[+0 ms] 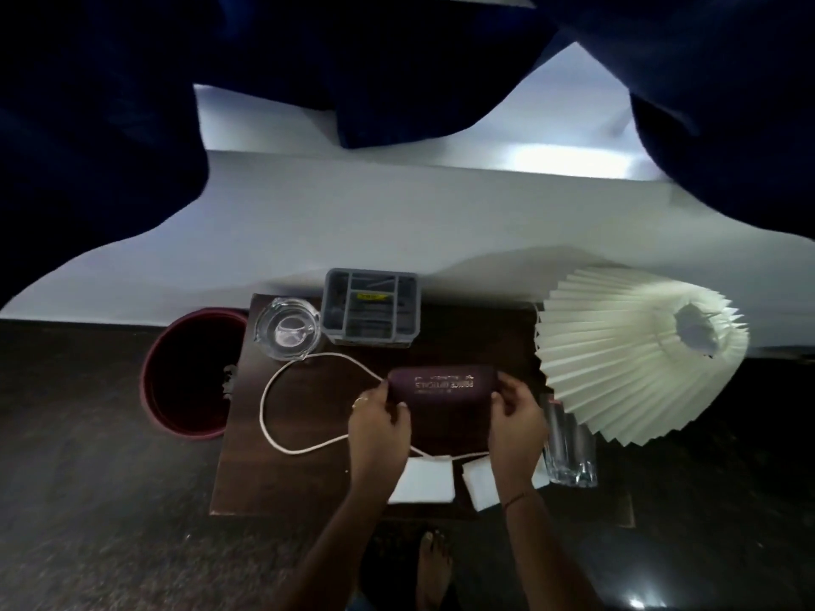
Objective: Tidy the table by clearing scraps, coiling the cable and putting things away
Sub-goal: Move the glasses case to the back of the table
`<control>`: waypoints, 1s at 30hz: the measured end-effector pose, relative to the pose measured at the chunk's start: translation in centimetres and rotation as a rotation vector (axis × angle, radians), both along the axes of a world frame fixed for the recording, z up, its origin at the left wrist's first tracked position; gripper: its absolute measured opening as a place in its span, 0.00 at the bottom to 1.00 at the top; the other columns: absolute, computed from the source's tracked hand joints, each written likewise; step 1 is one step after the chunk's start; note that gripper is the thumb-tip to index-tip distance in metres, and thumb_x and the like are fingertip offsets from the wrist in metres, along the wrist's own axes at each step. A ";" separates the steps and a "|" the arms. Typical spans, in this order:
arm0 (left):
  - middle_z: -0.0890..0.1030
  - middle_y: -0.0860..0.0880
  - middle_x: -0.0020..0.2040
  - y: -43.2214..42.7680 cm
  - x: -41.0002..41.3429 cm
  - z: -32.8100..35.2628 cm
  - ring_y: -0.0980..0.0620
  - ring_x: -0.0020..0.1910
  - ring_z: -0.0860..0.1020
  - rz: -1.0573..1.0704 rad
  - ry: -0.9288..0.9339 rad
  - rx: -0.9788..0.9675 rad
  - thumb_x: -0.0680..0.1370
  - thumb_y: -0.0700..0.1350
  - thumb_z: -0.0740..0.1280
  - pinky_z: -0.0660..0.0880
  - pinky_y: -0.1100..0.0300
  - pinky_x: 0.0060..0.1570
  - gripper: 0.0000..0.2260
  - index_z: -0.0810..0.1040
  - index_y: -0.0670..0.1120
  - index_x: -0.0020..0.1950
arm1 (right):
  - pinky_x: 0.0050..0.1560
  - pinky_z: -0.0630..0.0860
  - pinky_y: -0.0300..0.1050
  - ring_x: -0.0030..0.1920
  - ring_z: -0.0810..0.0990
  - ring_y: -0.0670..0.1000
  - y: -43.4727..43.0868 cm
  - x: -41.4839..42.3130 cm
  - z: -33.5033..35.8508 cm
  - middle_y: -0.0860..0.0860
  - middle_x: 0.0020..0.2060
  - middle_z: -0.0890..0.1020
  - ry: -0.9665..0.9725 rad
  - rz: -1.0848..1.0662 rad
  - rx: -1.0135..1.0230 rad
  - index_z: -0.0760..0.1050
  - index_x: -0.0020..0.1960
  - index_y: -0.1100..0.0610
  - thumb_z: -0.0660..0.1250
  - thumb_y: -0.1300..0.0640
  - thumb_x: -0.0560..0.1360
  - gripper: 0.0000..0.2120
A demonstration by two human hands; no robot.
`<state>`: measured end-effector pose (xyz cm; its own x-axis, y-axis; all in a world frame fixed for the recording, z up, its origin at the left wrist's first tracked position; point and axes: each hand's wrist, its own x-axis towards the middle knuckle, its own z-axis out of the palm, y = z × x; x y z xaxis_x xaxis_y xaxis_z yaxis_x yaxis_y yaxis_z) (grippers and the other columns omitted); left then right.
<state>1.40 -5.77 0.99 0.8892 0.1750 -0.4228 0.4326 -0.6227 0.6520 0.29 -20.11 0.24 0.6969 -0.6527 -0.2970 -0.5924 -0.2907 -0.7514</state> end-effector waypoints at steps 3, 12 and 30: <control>0.79 0.39 0.55 -2.7 1.8 -0.9 0.42 0.56 0.77 -0.055 0.006 -0.049 0.75 0.40 0.64 0.71 0.54 0.58 0.19 0.72 0.40 0.66 | 0.56 0.75 0.47 0.54 0.79 0.54 -2.2 1.8 -1.4 0.57 0.54 0.82 0.012 -0.049 0.012 0.75 0.60 0.58 0.63 0.66 0.75 0.15; 0.73 0.38 0.64 -4.6 5.5 -3.2 0.43 0.60 0.74 -0.183 0.085 -0.061 0.76 0.41 0.63 0.68 0.58 0.59 0.23 0.64 0.43 0.72 | 0.61 0.73 0.55 0.59 0.76 0.62 -2.7 4.1 -5.3 0.63 0.60 0.76 0.102 0.025 -0.056 0.67 0.68 0.58 0.62 0.66 0.75 0.22; 0.80 0.41 0.60 -5.0 1.4 -5.3 0.47 0.59 0.79 -0.818 -0.142 0.433 0.57 0.43 0.77 0.77 0.54 0.55 0.30 0.79 0.39 0.58 | 0.58 0.74 0.47 0.71 0.64 0.59 -1.5 -0.5 -7.7 0.60 0.72 0.61 0.213 0.651 -0.565 0.58 0.71 0.64 0.72 0.68 0.62 0.40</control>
<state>2.83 -10.77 -4.34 0.8439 -0.4108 -0.3452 -0.3129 -0.8993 0.3055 -0.23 -21.65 -7.43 0.9479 -0.2342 -0.2161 -0.2908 -0.9131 -0.2858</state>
